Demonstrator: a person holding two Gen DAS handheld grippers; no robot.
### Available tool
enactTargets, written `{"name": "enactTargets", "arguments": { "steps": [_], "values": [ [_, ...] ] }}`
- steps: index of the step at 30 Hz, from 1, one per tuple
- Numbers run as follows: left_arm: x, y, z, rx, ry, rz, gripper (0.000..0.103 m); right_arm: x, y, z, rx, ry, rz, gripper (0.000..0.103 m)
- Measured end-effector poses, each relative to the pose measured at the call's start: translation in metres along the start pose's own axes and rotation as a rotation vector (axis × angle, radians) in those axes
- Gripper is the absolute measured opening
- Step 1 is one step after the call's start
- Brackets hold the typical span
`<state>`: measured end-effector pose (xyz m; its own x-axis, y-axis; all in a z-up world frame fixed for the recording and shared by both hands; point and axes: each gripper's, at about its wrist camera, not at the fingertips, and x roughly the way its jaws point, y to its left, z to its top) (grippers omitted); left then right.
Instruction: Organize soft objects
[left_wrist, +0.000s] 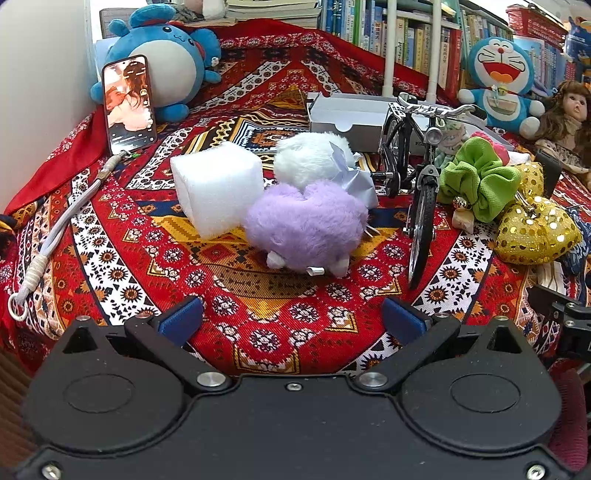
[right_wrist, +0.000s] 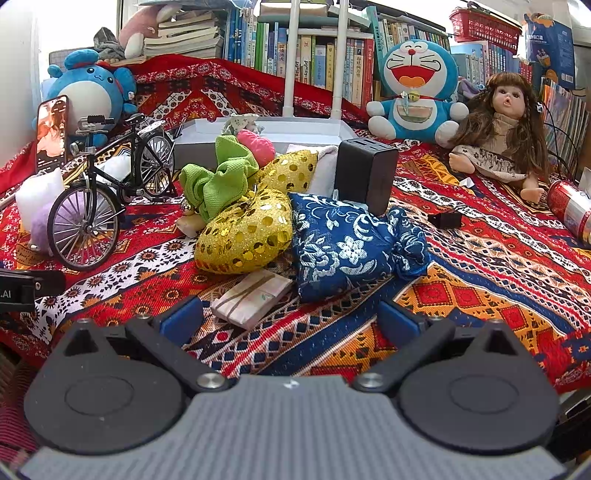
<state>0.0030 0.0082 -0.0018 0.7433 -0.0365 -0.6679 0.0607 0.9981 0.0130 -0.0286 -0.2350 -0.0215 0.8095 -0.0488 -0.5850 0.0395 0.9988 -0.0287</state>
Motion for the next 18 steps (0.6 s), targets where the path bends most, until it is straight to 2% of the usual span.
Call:
{"name": "enactTargets", "arguments": {
  "steps": [12, 18],
  "values": [
    [-0.001, 0.004, -0.003, 0.01, -0.028, -0.015, 0.103, 0.0, -0.003, -0.002, -0.003, -0.014, 0.006, 0.103],
    [-0.001, 0.005, -0.006, 0.011, -0.048, -0.018, 0.103, 0.0, -0.002, -0.009, 0.004, -0.063, -0.001, 0.103]
  ]
}}
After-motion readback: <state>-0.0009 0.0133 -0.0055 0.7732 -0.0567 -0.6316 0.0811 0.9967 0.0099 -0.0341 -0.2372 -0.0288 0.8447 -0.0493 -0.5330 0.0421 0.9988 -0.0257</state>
